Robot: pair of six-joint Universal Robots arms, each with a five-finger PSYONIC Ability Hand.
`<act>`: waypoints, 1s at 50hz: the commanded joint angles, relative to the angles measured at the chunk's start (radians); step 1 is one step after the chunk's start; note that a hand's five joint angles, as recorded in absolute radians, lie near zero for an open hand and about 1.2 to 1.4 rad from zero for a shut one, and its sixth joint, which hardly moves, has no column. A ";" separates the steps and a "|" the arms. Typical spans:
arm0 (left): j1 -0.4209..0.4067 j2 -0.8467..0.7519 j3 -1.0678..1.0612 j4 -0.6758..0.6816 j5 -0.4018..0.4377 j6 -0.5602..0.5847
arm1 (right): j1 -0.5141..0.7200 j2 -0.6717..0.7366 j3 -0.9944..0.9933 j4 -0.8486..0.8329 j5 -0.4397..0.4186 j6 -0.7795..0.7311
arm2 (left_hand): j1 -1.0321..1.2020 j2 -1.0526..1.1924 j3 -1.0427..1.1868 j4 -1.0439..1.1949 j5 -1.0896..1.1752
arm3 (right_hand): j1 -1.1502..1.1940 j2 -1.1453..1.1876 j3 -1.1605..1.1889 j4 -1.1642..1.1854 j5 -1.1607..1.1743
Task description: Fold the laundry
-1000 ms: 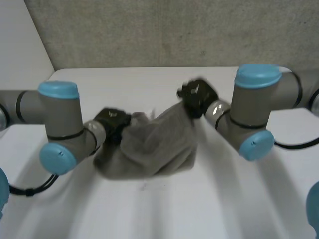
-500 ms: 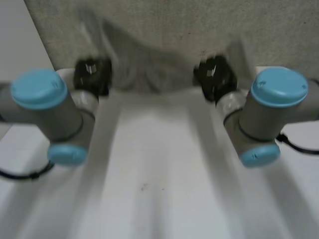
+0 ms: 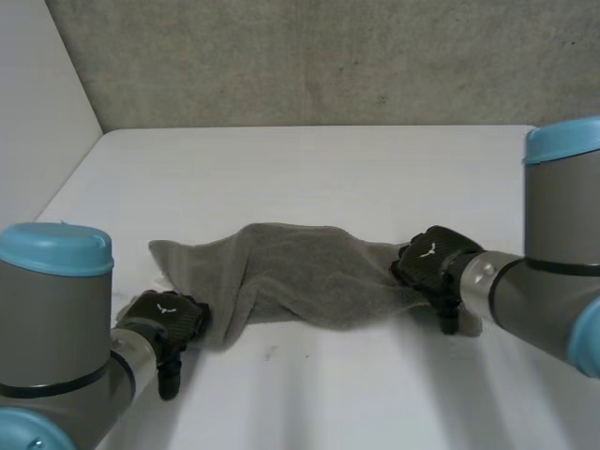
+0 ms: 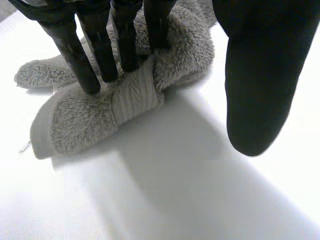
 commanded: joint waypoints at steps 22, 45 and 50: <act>0.049 -0.383 0.640 0.196 0.077 -0.012 | -0.093 0.002 -0.008 -0.219 -0.022 0.182 | 0.050 0.048 0.040 0.043 0.045 | 0.006 -0.046 -0.046 -0.045 -0.050; 0.050 -0.508 0.682 -0.042 0.095 -0.001 | -0.097 0.037 -0.013 -0.224 -0.024 0.179 | -0.023 -0.025 -0.033 -0.030 -0.028 | 0.000 -0.052 -0.052 -0.051 -0.056; 0.049 -0.517 0.693 -0.040 0.092 -0.001 | -0.093 0.037 -0.014 -0.224 -0.024 0.177 | 0.115 0.113 0.105 0.108 0.110 | 0.003 -0.049 -0.049 -0.048 -0.053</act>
